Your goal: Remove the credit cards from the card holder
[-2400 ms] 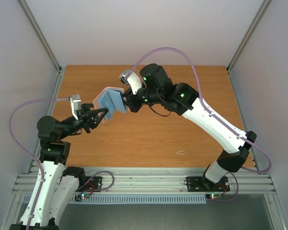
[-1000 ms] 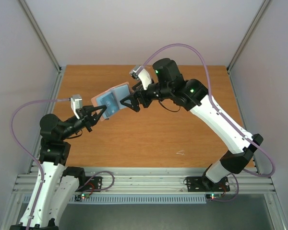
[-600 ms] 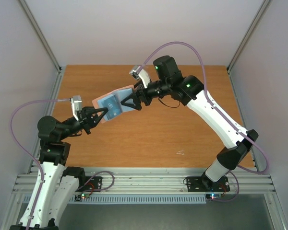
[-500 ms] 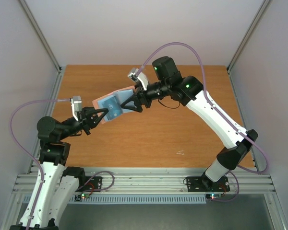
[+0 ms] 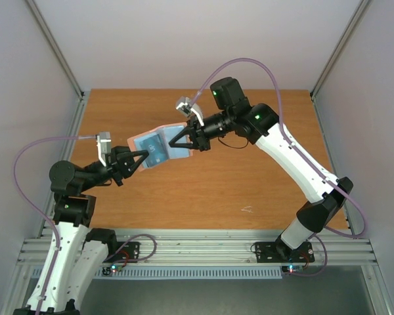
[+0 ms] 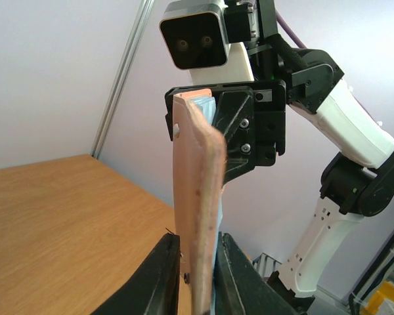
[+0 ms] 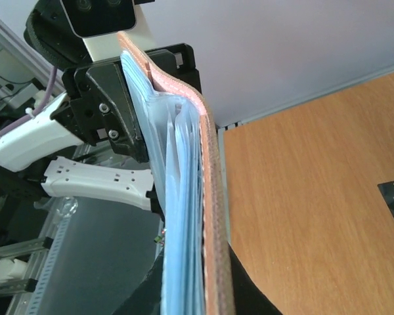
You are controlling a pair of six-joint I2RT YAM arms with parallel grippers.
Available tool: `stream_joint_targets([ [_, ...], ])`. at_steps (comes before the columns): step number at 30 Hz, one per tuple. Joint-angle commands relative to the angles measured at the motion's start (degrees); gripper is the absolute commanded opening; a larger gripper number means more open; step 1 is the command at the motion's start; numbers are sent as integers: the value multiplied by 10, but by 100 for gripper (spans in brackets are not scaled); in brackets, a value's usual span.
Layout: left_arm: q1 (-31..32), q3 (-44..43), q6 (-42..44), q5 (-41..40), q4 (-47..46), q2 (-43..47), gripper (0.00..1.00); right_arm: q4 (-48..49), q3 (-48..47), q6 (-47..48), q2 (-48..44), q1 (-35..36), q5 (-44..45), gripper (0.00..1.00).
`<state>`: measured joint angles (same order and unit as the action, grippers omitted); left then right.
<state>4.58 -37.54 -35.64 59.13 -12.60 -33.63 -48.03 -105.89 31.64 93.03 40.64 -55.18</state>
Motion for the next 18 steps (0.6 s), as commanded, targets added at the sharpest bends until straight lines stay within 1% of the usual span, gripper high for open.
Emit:
stream_joint_targets([
  [1, 1, -3, 2, 5, -31, 8, 19, 5, 3, 9, -29, -13, -38, 1],
  [4, 1, -2, 11, 3, -26, 9, 24, -1, 1, 12, -33, -16, -41, 1],
  [18, -5, 0, 24, 2, -20, 12, 23, -20, 2, 24, -46, -34, -48, 1],
])
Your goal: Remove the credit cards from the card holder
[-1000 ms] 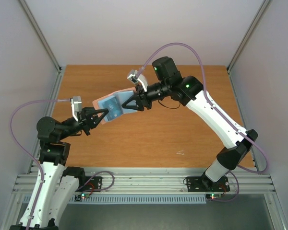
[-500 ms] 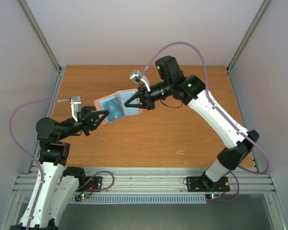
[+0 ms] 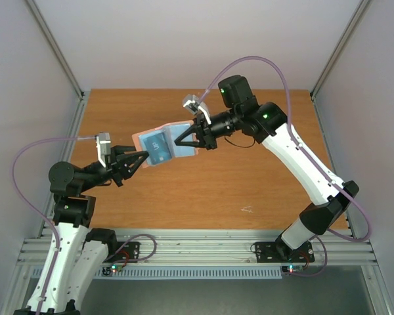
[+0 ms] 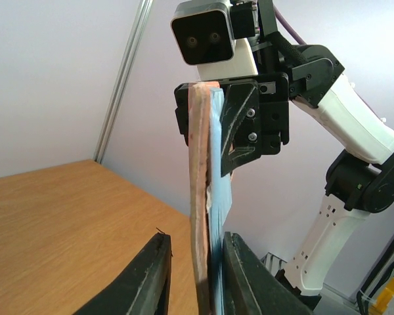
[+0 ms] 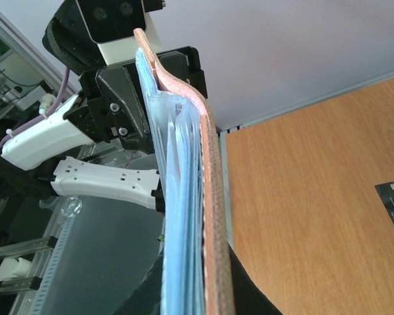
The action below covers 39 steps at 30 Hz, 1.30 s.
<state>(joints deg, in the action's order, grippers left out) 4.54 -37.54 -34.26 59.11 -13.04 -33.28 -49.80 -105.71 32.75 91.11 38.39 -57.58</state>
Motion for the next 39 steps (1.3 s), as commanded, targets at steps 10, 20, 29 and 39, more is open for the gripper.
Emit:
stream_joint_targets([
  [10, -6, -1, 6, -35, -21, 0, 23, -1, 0, -1, -27, -14, -36, 1],
  [20, 8, -5, 34, -1, -9, -4, 44, 12, -1, -15, -22, -13, -20, 1],
  [29, 8, 5, 22, 71, -23, -2, 53, 1, -11, -11, -17, -13, -13, 1],
  [39, 12, -6, 32, 31, -11, -9, 43, 0, -16, -16, -15, -13, -19, 1],
])
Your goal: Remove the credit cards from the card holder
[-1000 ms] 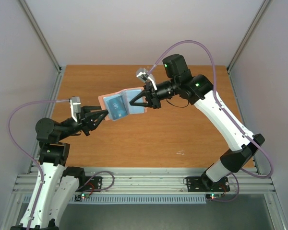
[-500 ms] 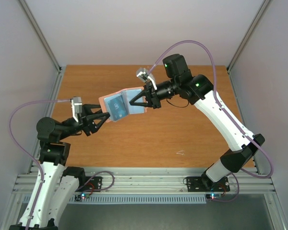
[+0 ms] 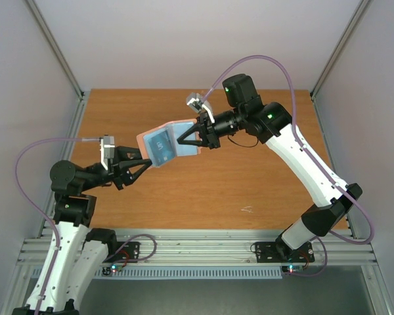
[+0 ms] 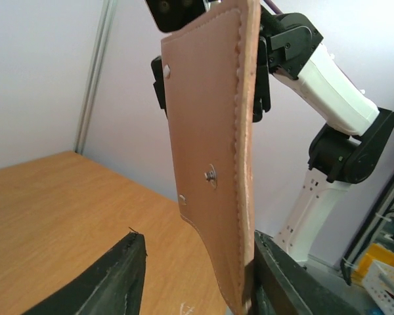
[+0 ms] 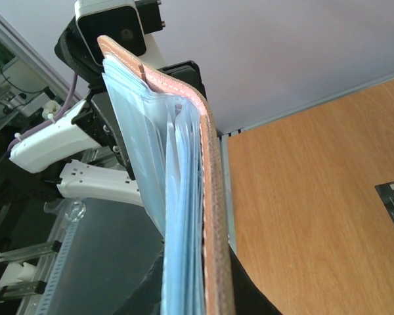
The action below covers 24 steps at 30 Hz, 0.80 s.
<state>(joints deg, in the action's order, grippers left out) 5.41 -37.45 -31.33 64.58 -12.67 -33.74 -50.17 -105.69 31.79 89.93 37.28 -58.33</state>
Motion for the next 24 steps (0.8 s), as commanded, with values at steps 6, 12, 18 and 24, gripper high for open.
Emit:
stream_joint_targets([
  [6, 9, -5, 20, -34, -3, -9, 38, 7, -19, -12, 0, 1, -11, 1],
  [12, 12, -7, 26, -40, 3, -9, 37, 8, -24, -14, 9, 5, -10, 1],
  [18, 14, -7, 32, -71, 16, -10, 38, 8, -28, -16, 14, 12, -1, 1],
  [24, 15, -7, 45, -90, 38, -11, 40, 8, -36, -20, 24, 23, 17, 1],
])
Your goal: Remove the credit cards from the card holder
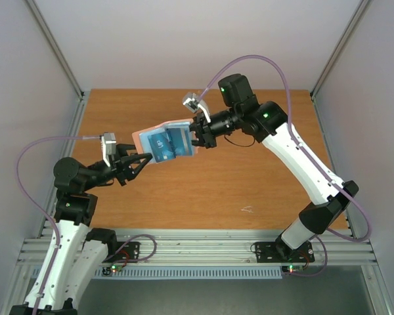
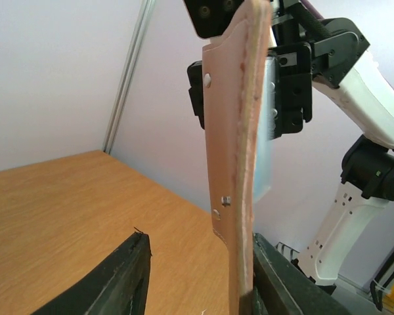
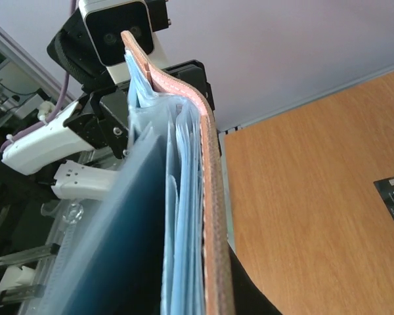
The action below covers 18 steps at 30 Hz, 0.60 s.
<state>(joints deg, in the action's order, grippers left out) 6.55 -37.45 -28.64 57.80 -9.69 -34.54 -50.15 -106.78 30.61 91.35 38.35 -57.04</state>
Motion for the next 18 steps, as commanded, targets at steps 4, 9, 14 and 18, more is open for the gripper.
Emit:
stream_joint_targets([
  [4, 5, -4, 19, -34, 20, -1, 41, 6, -32, -9, 18, 19, 3, 1],
  [9, 5, -3, 13, -24, 21, 1, 52, 4, -33, -9, 20, 22, 11, 1],
  [14, 5, 4, -9, 3, 0, 6, 60, 3, -32, -6, 17, 22, 23, 1],
  [18, 4, 5, -17, 36, -10, 10, 67, -5, -31, 5, 13, 20, 28, 1],
])
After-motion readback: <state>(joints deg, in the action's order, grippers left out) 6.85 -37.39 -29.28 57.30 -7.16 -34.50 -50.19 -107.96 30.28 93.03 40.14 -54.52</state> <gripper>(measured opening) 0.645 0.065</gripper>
